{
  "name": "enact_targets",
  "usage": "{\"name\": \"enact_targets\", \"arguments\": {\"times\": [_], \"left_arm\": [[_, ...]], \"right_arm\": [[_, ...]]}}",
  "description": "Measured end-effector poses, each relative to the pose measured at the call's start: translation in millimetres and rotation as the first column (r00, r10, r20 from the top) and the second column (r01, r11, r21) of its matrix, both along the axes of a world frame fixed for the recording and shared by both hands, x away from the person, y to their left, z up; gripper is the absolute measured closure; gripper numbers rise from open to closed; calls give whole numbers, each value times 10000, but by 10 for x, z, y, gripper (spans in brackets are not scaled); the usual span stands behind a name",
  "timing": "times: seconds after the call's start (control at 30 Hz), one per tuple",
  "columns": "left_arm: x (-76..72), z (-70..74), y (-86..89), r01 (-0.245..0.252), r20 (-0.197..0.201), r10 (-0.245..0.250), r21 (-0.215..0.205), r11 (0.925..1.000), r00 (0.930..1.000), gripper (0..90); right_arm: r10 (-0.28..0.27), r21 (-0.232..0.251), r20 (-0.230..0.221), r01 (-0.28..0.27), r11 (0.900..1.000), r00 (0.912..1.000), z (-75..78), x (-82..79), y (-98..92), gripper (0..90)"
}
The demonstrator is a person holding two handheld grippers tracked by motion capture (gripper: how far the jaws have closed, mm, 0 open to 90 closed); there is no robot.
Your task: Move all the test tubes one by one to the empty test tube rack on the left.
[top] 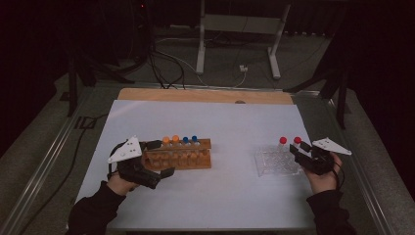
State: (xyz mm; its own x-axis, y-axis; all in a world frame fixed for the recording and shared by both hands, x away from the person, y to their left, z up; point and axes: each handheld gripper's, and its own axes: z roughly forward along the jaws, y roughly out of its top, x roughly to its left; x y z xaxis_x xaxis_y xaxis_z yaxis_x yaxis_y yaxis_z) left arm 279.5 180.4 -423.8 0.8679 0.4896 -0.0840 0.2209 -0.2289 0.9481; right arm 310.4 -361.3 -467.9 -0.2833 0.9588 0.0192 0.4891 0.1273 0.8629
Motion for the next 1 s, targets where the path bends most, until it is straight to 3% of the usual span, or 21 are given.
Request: {"name": "enact_targets", "arguments": {"times": [0.27,0.47,1.0], "left_arm": [[8,-5,1,22,-20,-21,25,10000,10000,5],[9,1,11,-25,-27,25,-21,10000,10000,5],[17,-10,7,44,-83,-43,85,10000,10000,5]], "right_arm": [[69,113,15,-69,9999,10000,-12,25,15,650],[85,-126,-62,-86,9999,9999,-13,27,43,725],[178,-154,18,-178,9997,9998,85,17,17,748]]}}
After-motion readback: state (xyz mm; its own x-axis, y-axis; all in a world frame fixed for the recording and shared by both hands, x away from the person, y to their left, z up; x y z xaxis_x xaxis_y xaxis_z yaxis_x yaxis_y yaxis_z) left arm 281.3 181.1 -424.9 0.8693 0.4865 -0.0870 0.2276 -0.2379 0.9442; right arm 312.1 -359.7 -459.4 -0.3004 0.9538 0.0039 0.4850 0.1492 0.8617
